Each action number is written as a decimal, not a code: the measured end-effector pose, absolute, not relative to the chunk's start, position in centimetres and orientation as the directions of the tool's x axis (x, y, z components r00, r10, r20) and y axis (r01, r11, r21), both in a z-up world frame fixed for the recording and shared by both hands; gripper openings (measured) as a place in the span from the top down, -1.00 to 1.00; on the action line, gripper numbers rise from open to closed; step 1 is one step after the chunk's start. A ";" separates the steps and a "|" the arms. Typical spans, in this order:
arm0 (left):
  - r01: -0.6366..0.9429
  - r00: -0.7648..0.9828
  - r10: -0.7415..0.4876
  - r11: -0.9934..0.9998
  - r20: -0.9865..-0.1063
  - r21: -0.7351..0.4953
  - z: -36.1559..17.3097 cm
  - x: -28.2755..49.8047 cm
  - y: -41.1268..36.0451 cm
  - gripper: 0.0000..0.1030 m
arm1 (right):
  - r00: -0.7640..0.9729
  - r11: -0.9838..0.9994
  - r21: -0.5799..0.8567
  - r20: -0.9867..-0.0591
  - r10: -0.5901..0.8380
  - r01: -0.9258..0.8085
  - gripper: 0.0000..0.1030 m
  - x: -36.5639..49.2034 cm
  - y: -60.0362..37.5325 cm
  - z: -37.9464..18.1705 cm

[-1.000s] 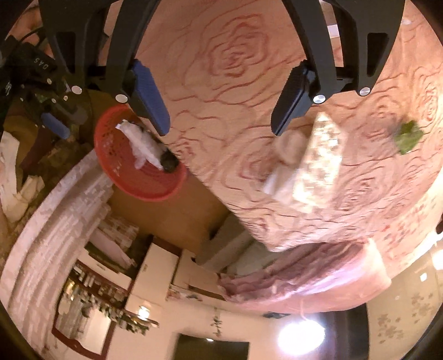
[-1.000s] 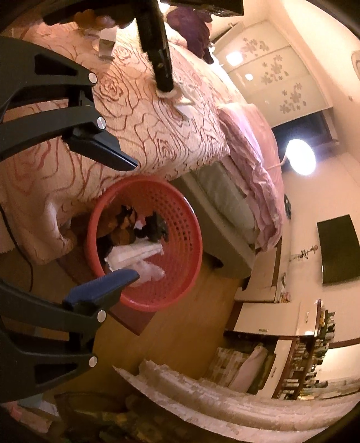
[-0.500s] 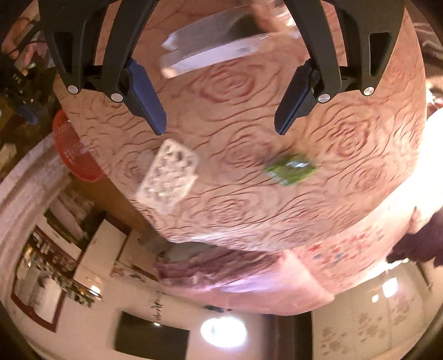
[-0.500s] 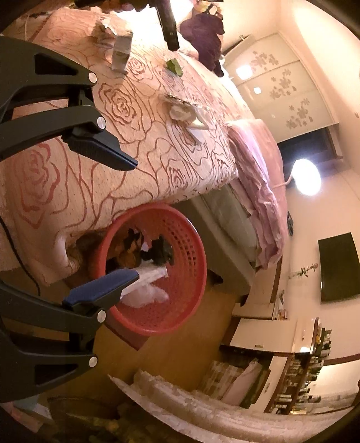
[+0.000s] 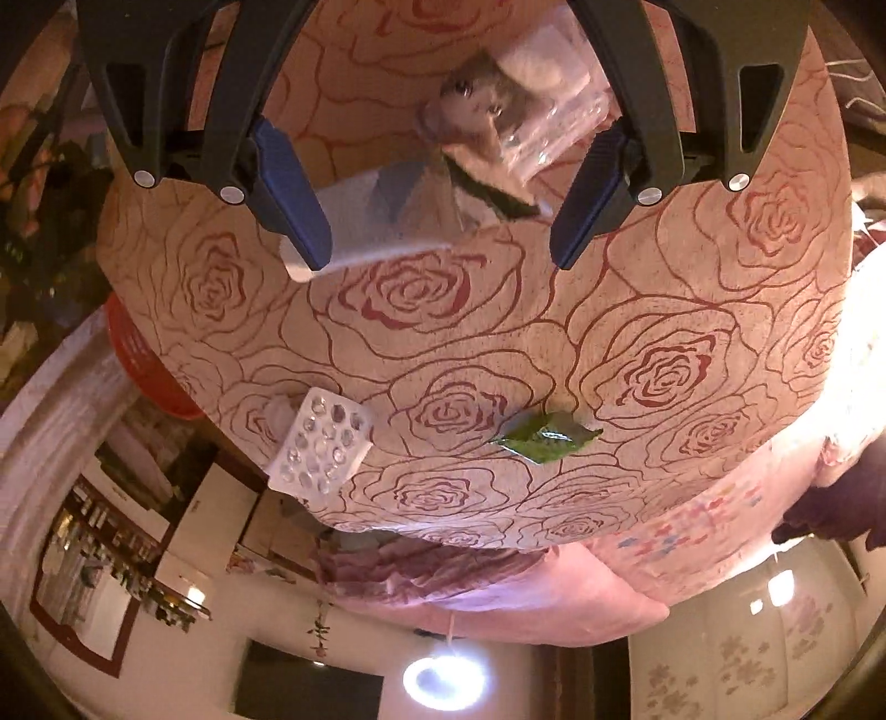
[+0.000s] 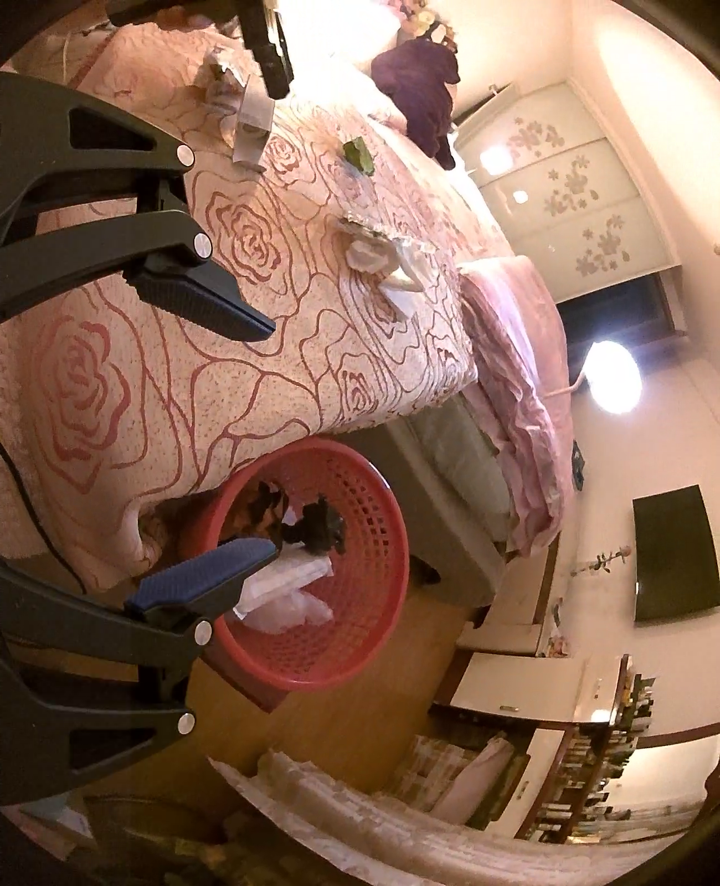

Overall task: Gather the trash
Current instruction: 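Move the left tool back over the bed toward the white box, then grasp the white barcoded box with the left tool, then grasp the clear blister pack with the right tool while the left tool holds the box, then carry the box and blister pack over the red wastebasket and open both tools, then grasp the clear plastic bag of trash on the bed with the left tool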

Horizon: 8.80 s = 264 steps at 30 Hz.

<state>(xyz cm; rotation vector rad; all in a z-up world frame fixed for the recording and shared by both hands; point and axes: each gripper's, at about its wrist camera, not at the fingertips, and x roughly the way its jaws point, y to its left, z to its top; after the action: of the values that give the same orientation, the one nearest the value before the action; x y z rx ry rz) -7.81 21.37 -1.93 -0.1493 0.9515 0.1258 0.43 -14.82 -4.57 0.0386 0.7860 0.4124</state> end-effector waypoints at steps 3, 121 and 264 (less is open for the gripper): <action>-0.127 0.599 0.012 0.989 -0.800 -0.081 -1.4 -8.5 21.0 -0.52 | 0.629 0.919 0.190 -0.680 0.377 -0.345 -0.38 0.5 -14.7 -4.6; -0.220 0.638 -0.064 0.940 -0.768 -0.262 -2.9 -5.0 22.0 0.46 | 0.564 0.831 0.089 -0.695 0.446 -0.549 -0.36 5.1 -2.2 -3.7; 0.142 0.489 -0.262 0.965 -0.832 -0.220 -5.3 9.9 -0.4 -0.36 | 0.650 0.960 0.240 -0.708 0.275 -0.145 -0.21 7.9 -22.1 -5.3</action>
<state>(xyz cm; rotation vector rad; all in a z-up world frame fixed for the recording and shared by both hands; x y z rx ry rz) 9.86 -0.35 -5.35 -0.1277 1.0320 -0.2464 7.87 -22.09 -5.29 0.1676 0.8304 0.2396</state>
